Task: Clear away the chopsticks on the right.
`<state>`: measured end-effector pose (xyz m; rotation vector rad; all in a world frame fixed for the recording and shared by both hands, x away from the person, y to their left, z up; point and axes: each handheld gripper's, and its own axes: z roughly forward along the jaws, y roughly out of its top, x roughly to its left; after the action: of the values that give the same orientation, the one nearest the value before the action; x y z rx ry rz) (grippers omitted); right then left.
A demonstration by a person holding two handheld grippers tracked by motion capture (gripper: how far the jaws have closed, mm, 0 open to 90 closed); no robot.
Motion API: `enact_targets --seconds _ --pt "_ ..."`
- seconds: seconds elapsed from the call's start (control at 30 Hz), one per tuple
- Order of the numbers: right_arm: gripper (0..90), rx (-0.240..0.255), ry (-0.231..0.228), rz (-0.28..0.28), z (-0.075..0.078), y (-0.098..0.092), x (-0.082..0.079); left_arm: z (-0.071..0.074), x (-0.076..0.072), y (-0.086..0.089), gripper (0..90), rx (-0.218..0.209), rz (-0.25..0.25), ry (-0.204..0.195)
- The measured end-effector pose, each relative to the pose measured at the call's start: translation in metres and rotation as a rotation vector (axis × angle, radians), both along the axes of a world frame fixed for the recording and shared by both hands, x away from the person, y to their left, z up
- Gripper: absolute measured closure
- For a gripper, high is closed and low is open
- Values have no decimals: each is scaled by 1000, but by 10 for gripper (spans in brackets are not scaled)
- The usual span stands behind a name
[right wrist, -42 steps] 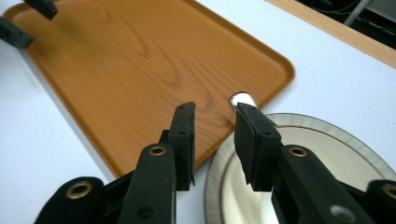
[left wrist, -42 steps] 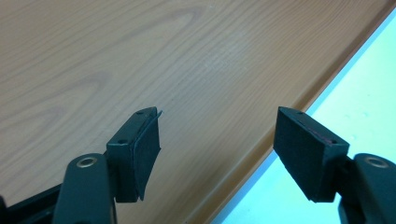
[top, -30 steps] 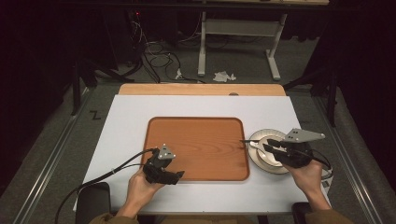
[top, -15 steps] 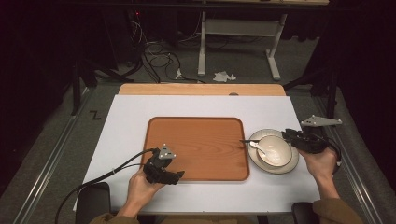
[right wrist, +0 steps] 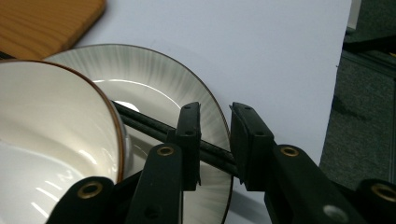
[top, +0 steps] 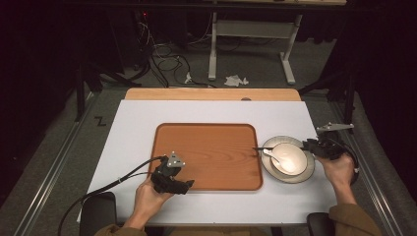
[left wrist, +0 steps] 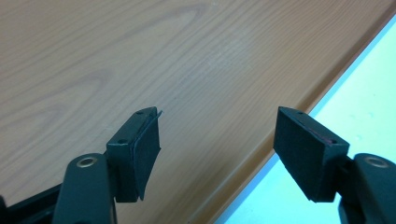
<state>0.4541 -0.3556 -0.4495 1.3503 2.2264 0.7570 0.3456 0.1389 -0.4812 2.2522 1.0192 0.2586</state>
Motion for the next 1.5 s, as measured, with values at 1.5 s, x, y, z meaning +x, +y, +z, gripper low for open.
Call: enact_targets --seconds 1.5 --pt "685 -3 83 61 -7 3 12 2 -1 2 314 8 8 -16"
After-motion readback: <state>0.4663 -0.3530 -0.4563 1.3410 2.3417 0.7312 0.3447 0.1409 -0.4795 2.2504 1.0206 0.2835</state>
